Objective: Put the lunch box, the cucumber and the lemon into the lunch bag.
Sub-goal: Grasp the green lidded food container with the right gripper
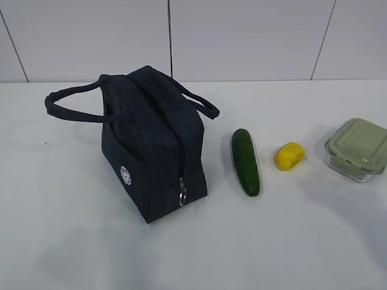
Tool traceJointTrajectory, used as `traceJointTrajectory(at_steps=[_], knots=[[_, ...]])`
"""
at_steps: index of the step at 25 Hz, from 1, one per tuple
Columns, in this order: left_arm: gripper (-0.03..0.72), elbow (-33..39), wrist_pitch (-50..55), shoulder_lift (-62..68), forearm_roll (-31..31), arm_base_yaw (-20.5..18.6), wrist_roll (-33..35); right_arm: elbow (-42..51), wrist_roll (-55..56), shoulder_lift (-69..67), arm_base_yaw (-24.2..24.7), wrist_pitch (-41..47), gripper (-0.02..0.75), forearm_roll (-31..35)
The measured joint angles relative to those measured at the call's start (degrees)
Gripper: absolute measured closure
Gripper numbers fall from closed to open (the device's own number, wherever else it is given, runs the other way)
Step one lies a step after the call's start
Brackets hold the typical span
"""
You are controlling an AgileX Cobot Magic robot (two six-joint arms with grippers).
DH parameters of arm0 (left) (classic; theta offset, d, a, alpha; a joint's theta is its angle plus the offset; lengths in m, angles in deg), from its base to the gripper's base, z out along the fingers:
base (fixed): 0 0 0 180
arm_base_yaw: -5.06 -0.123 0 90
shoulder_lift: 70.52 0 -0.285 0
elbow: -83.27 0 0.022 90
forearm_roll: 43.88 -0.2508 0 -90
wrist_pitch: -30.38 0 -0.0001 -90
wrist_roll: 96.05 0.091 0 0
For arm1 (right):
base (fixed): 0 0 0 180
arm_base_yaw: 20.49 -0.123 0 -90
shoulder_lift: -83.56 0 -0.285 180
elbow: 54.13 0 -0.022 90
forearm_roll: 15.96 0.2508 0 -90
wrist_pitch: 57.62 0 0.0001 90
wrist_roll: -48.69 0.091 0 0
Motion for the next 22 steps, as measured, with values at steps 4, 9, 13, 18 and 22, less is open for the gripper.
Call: traceJointTrajectory(at_steps=[4, 9, 13, 18, 22], knots=[[0.347, 0.0, 0.0, 0.0, 0.0, 0.0, 0.0, 0.0, 1.3, -3.0, 0.0, -1.6, 0.176, 0.3], [0.347, 0.0, 0.0, 0.0, 0.0, 0.0, 0.0, 2.4, 1.6, -7.0, 0.0, -6.0, 0.176, 5.5], [0.347, 0.0, 0.0, 0.0, 0.0, 0.0, 0.0, 5.8, 1.6, -7.5, 0.0, -9.3, 0.176, 7.3], [0.347, 0.0, 0.0, 0.0, 0.0, 0.0, 0.0, 8.3, 1.6, -7.6, 0.0, -13.0, 0.176, 10.0], [0.347, 0.0, 0.0, 0.0, 0.0, 0.0, 0.0, 8.9, 1.6, -9.2, 0.0, -16.5, 0.176, 14.8]])
